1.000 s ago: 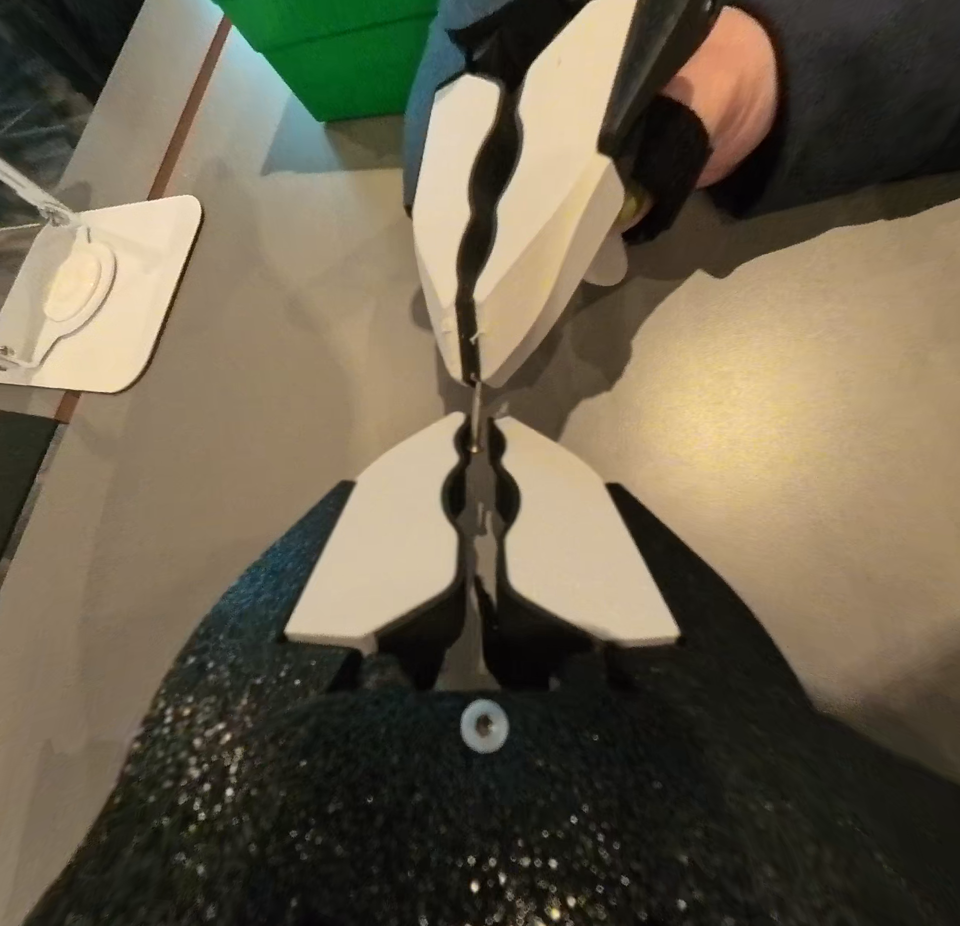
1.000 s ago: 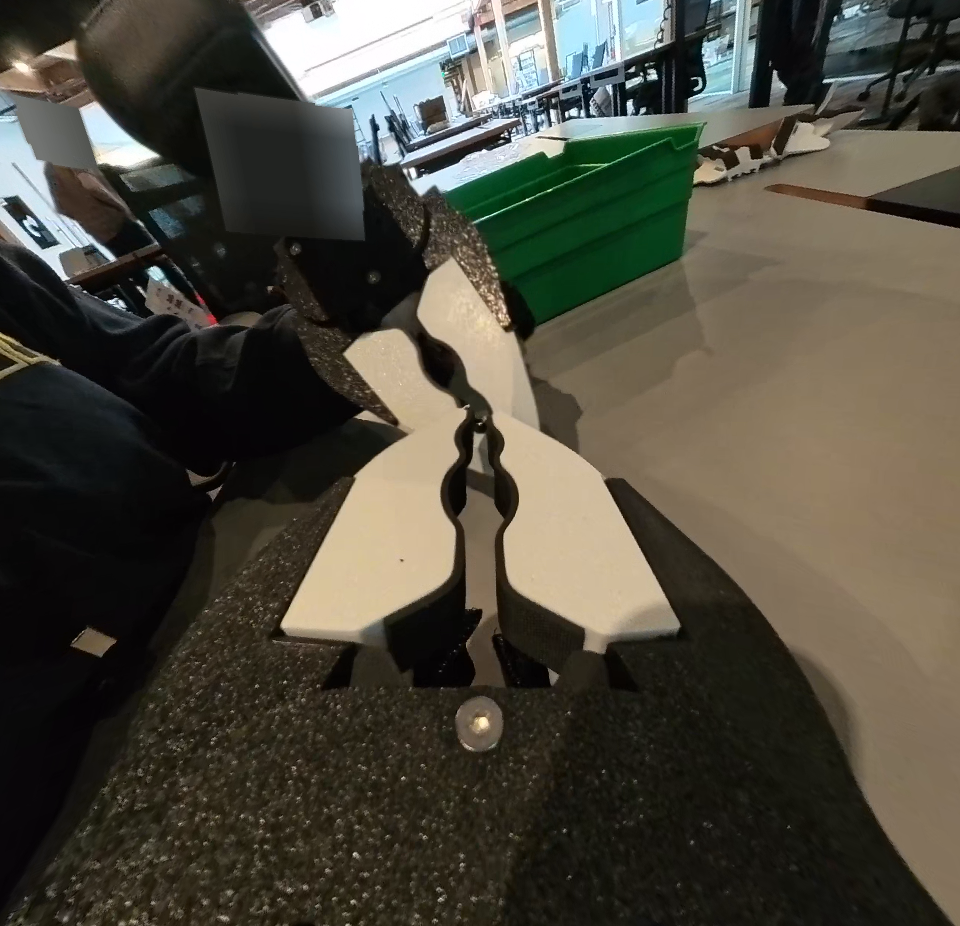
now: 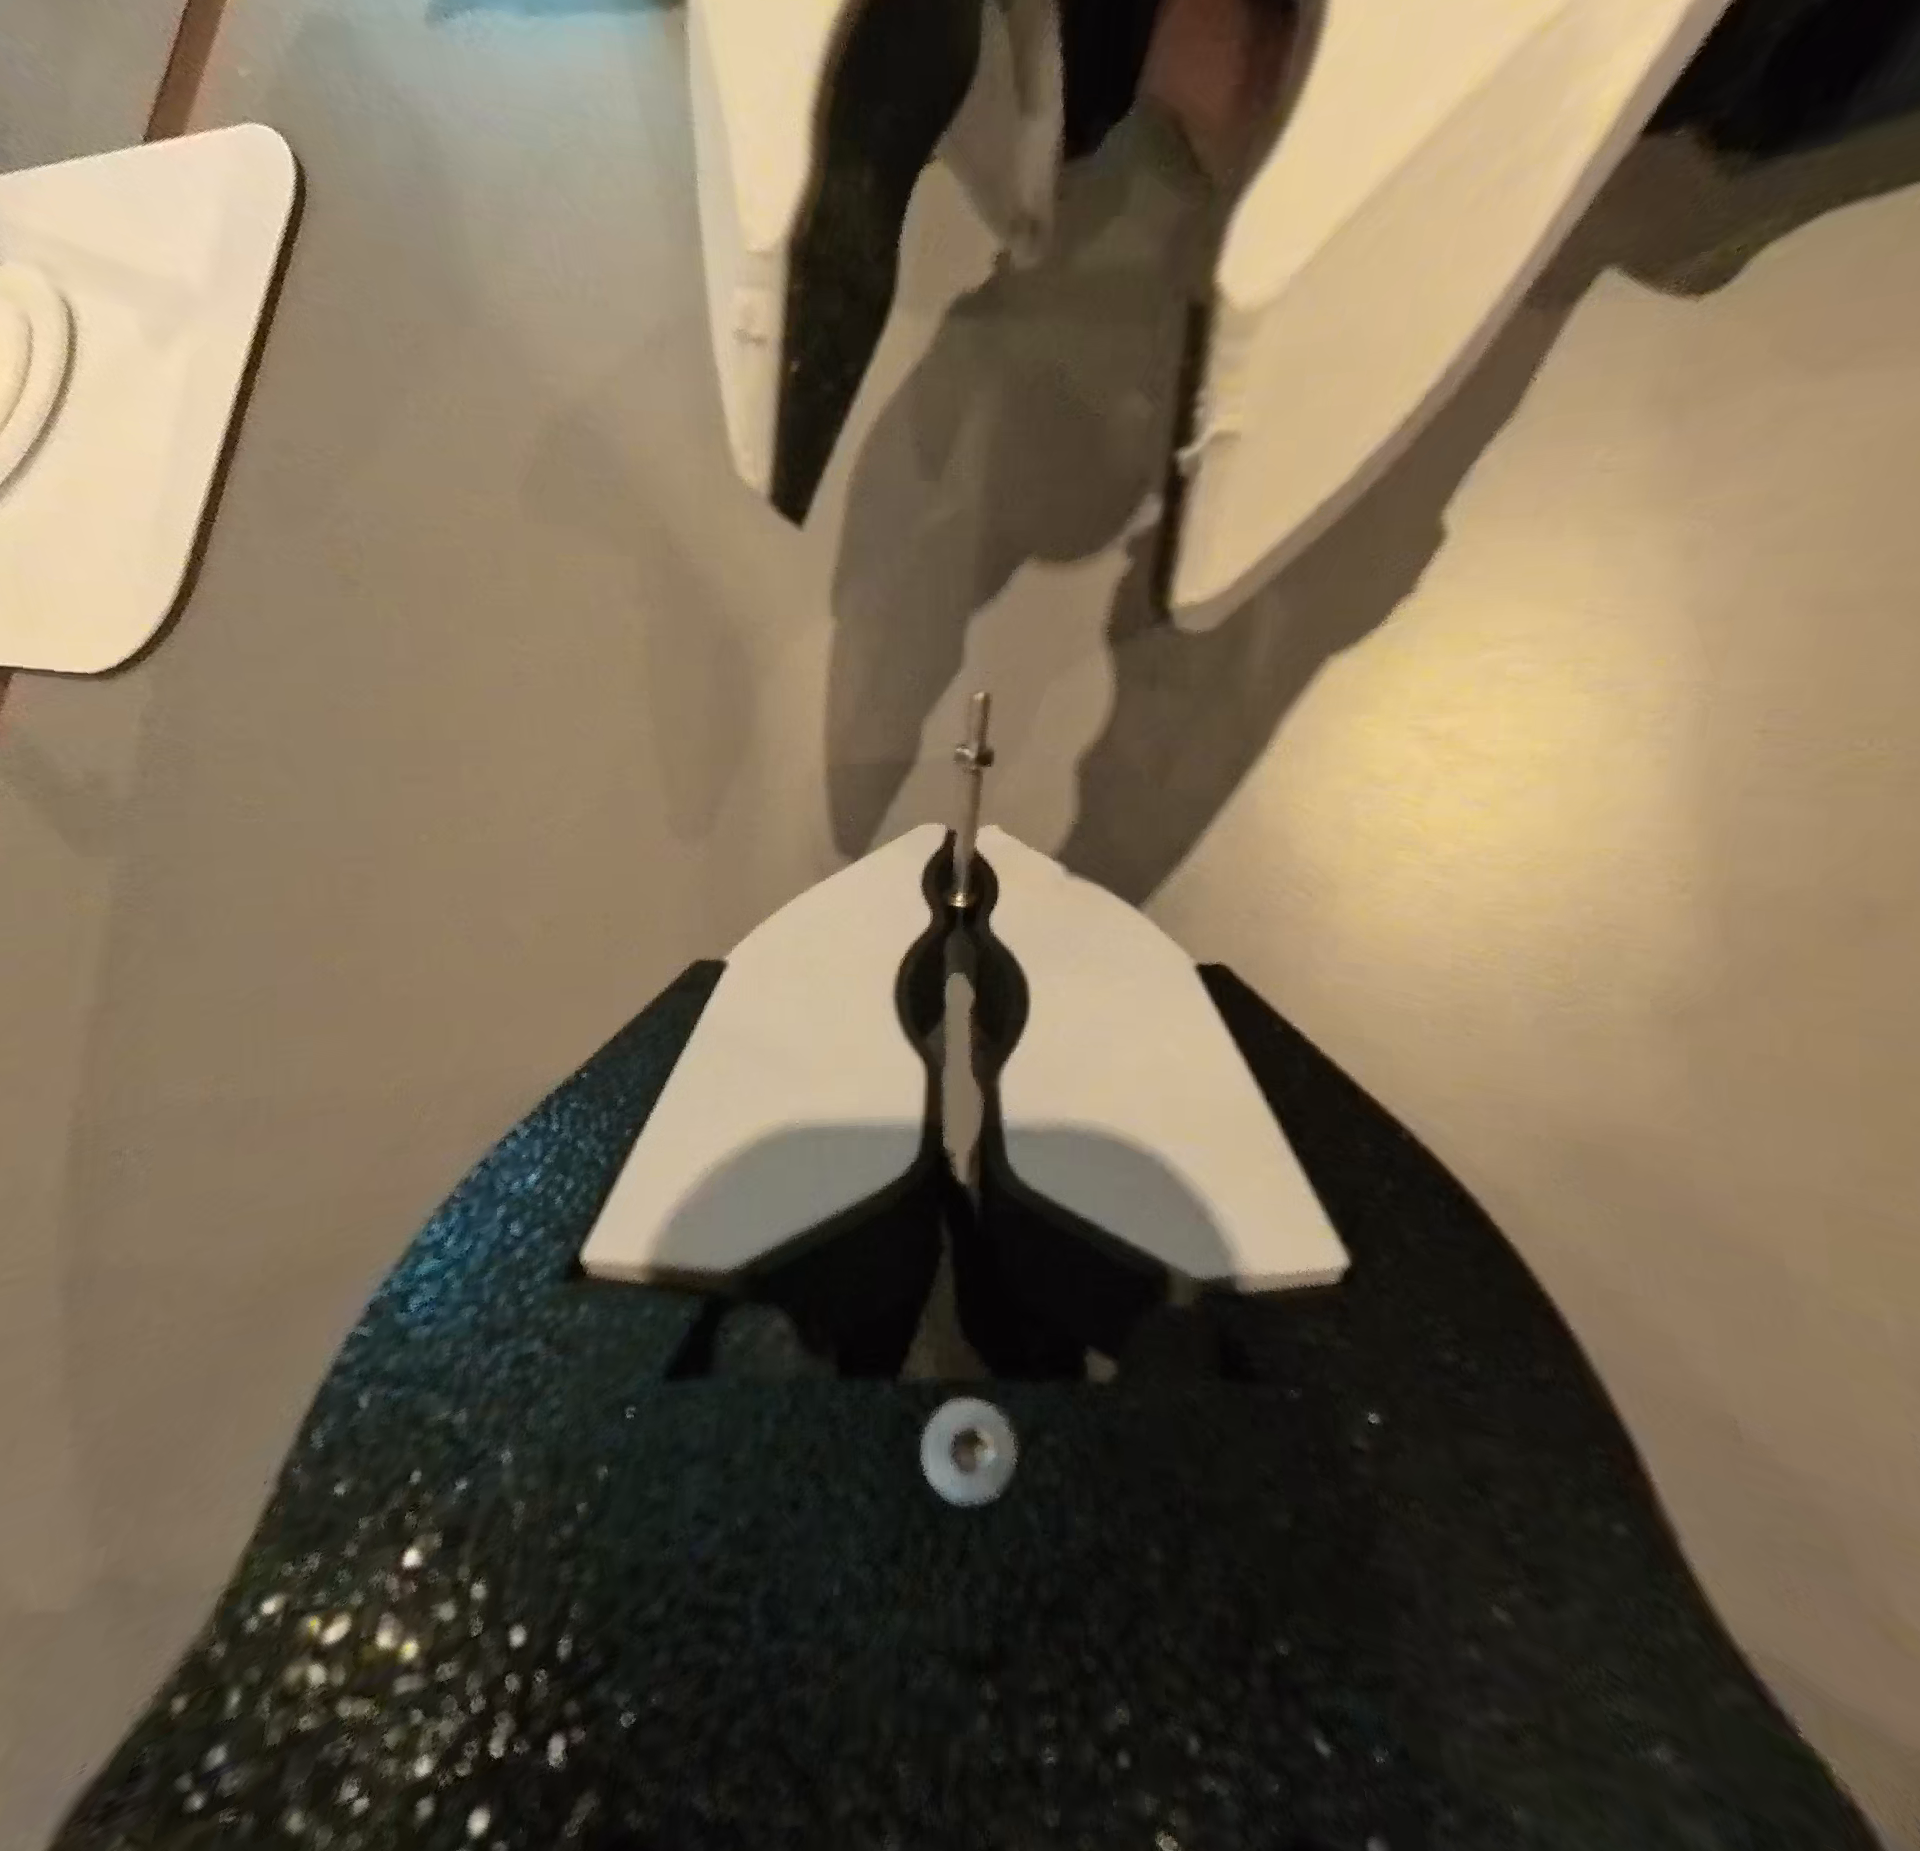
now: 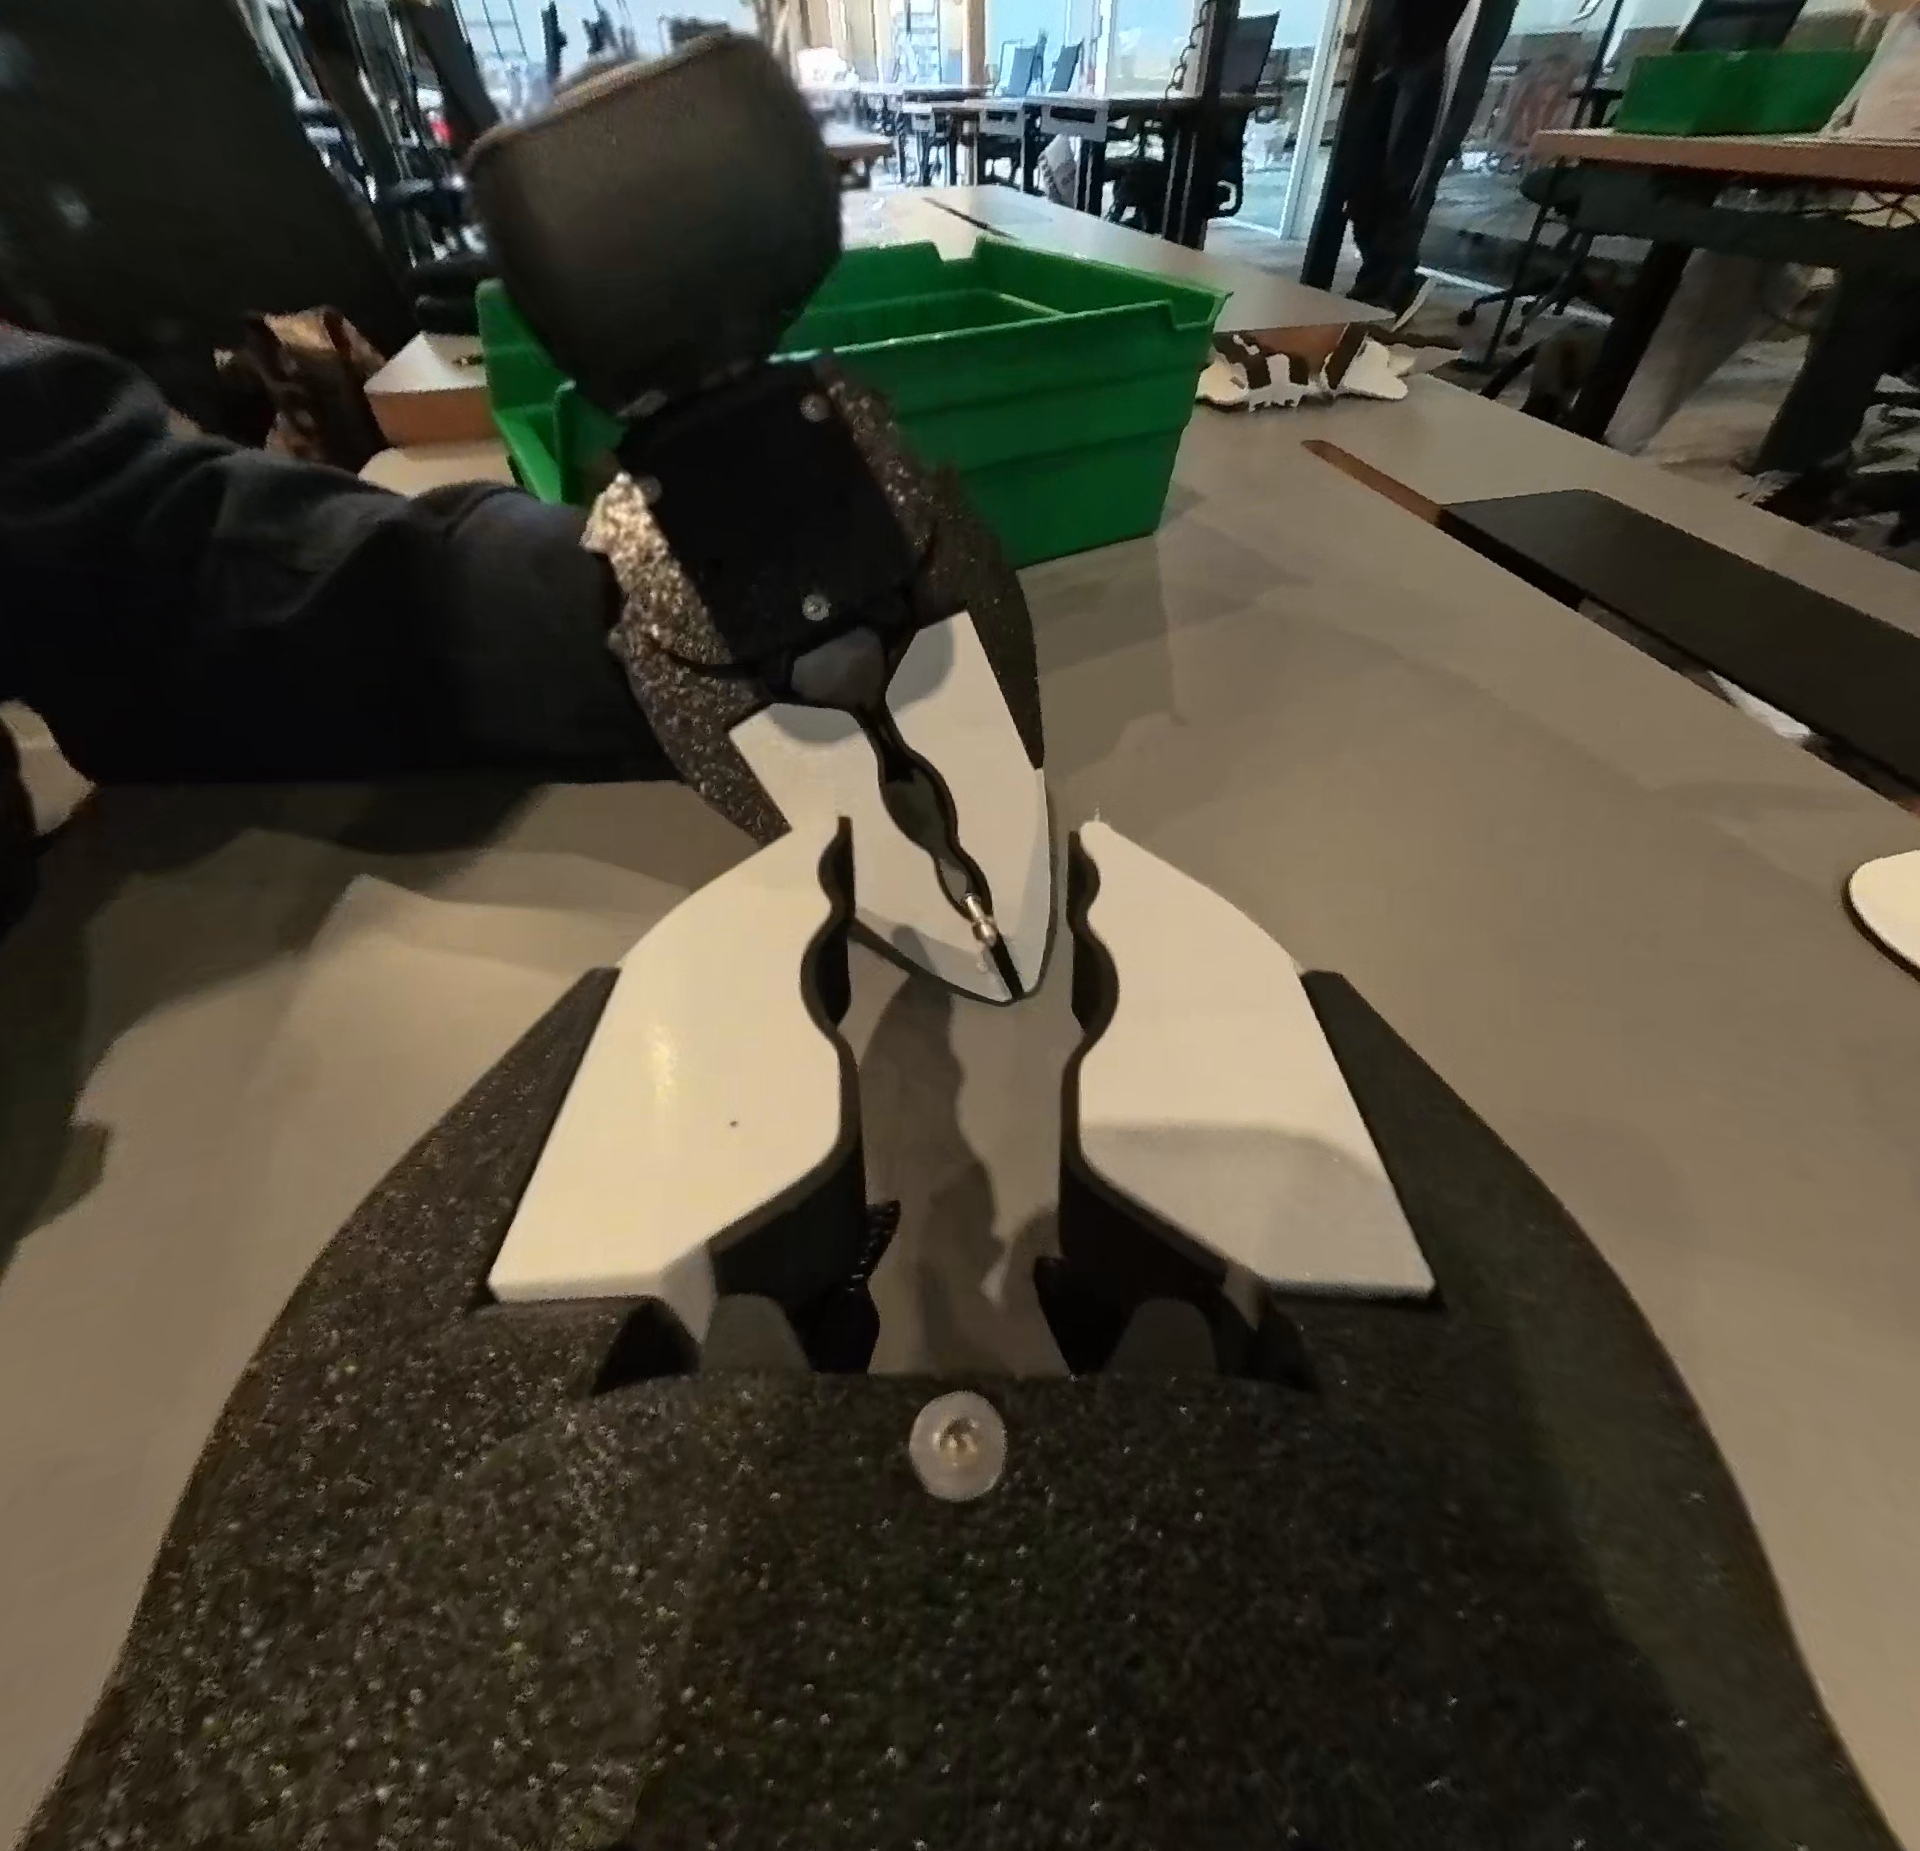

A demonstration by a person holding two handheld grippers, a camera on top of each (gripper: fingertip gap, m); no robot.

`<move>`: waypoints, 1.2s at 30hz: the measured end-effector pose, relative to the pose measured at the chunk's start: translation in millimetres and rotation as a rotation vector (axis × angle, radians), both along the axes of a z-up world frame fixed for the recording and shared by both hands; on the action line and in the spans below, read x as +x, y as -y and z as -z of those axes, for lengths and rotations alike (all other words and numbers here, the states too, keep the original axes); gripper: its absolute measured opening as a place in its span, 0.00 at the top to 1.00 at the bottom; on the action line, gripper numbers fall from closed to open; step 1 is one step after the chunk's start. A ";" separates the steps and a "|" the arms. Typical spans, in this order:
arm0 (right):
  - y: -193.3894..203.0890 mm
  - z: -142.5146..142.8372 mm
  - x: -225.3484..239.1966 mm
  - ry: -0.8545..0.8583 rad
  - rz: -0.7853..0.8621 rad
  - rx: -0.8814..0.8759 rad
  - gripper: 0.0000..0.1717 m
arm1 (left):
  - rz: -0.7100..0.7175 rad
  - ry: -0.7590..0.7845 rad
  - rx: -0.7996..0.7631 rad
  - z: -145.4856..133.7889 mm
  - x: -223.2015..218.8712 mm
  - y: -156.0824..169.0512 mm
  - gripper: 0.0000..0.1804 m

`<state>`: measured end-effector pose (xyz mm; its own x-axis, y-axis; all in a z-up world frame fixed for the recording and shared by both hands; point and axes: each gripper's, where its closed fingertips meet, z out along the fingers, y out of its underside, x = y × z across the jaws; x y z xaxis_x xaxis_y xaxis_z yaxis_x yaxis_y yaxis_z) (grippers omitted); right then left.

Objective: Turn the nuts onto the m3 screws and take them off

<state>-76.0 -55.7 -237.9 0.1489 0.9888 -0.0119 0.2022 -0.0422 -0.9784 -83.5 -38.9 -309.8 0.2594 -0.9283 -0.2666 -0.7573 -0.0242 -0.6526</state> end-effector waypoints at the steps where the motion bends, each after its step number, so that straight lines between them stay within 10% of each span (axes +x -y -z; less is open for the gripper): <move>1: 1.6 2.0 0.8 0.018 -0.012 0.012 0.77 | 0.000 0.017 -0.015 0.1 0.9 0.4 1.00; 18: 6.8 31.0 -1.5 0.240 -0.102 0.143 0.80 | 0.046 0.157 -0.179 0.5 8.3 5.7 1.00; 36: 5.6 37.0 -12.6 0.261 -0.172 -0.085 0.77 | 0.065 0.163 -0.208 0.3 9.6 6.7 1.00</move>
<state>-88.6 -61.3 -274.9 -0.0111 0.9969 -0.0784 0.4575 -0.0646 -0.8869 -74.0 -45.6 -310.1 0.2215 -0.9747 -0.0283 -0.6472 -0.1253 -0.7520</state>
